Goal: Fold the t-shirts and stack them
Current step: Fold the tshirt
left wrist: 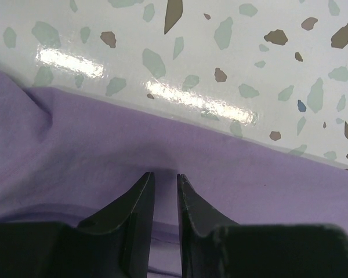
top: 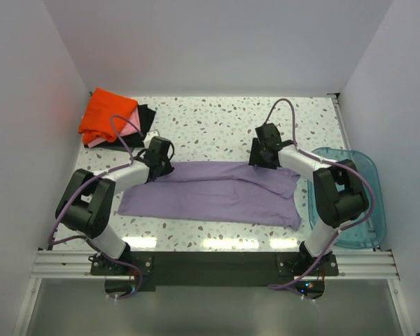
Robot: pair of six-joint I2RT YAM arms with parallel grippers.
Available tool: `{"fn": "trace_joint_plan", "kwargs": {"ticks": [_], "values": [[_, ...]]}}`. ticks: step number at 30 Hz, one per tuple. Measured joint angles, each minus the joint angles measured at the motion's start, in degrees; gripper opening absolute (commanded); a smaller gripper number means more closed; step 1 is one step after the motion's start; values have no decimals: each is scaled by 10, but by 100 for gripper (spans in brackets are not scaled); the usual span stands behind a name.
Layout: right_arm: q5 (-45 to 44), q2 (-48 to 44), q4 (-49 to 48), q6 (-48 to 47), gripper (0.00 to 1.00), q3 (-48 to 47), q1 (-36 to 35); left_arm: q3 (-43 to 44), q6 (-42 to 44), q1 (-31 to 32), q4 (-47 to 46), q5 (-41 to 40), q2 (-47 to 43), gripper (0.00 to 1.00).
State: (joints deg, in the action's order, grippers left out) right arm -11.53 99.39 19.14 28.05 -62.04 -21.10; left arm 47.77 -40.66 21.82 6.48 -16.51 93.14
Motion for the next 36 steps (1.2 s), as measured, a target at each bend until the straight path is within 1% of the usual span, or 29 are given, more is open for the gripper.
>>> {"fn": "trace_joint_plan", "kwargs": {"ticks": [3,4,5,10,12,13,15,17,18,20,24,31,36], "values": [[-3,3,-5,0,52,-2,0,0,0,0,-2,1,0,26],[-5,7,-6,0,47,-4,-1,-1,0,0,-3,2,0,25],[-6,10,-7,0,46,-5,-2,-2,0,0,-4,2,0,25],[-10,28,-8,0,46,-14,-8,-6,0,0,-9,3,3,25],[-10,30,-8,0,44,-15,-12,-7,0,0,-9,3,4,25],[-10,31,-8,0,42,-15,-14,-7,0,0,-9,3,5,25],[-10,31,-9,-1,32,-16,-17,-7,0,0,-10,3,5,25],[-11,31,-10,0,26,-17,-19,-7,0,0,-10,3,6,24],[-11,31,-10,0,20,-17,-19,-7,0,0,-10,3,6,24],[-12,31,-10,1,15,-17,-20,-7,0,0,-10,3,7,24],[-14,31,-10,2,0,-17,-21,-8,0,0,-10,3,8,24],[-15,15,-10,5,0,-6,-21,-8,4,0,-11,3,8,24],[-14,-56,-8,14,0,24,-21,-13,9,0,-12,2,8,24]]}}
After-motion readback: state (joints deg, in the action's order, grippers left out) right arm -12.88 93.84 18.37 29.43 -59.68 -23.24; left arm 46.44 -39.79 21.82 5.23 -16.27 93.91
